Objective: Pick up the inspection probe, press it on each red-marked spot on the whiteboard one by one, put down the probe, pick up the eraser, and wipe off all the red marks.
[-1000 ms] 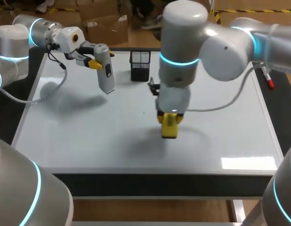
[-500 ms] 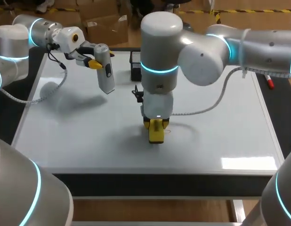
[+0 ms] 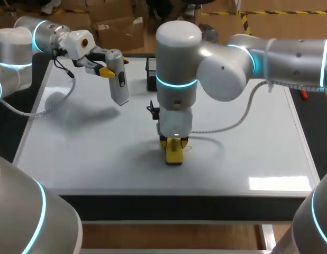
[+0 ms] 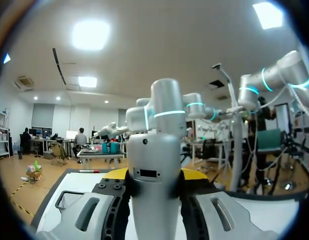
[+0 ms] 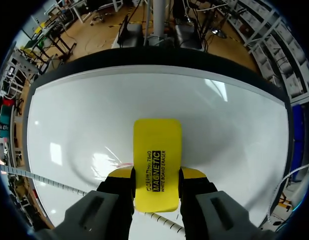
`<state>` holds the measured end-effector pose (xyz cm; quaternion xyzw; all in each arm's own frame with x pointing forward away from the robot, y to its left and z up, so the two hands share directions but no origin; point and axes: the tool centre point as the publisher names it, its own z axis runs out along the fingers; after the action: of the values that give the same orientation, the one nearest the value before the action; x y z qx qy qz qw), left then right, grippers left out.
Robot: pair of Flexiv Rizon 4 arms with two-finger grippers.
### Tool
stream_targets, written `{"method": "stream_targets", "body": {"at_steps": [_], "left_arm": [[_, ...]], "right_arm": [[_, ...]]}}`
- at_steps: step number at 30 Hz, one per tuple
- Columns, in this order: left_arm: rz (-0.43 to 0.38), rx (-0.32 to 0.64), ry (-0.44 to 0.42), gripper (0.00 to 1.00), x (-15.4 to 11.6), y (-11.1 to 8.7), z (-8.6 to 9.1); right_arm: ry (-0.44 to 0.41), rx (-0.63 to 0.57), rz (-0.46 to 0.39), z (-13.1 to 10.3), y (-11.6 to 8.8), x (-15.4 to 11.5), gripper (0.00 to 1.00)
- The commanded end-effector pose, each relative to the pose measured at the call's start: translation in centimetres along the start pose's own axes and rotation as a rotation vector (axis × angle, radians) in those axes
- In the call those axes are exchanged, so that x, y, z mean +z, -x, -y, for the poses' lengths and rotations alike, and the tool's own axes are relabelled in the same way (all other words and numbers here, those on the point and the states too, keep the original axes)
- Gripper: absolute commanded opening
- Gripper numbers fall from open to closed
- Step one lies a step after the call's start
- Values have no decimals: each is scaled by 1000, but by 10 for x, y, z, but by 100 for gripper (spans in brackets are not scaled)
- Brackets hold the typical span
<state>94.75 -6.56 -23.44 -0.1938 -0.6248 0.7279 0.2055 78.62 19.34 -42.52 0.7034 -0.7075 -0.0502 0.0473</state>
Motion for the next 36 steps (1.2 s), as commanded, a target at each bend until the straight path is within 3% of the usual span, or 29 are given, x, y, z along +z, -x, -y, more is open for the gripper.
{"method": "stream_targets", "body": {"at_steps": [1,9,26,36], "left_arm": [[-4,-1,2,0,-1,1,2],[-4,-1,2,0,-1,1,2],[-4,-1,2,0,-1,1,2],[-4,-1,2,0,-1,1,2]], "right_arm": [[10,1,5,3,-4,5,0],[23,28,8,5,-17,10,0],[29,156,0,-6,-71,10,0],[26,153,-30,-5,-79,-8,0]]}}
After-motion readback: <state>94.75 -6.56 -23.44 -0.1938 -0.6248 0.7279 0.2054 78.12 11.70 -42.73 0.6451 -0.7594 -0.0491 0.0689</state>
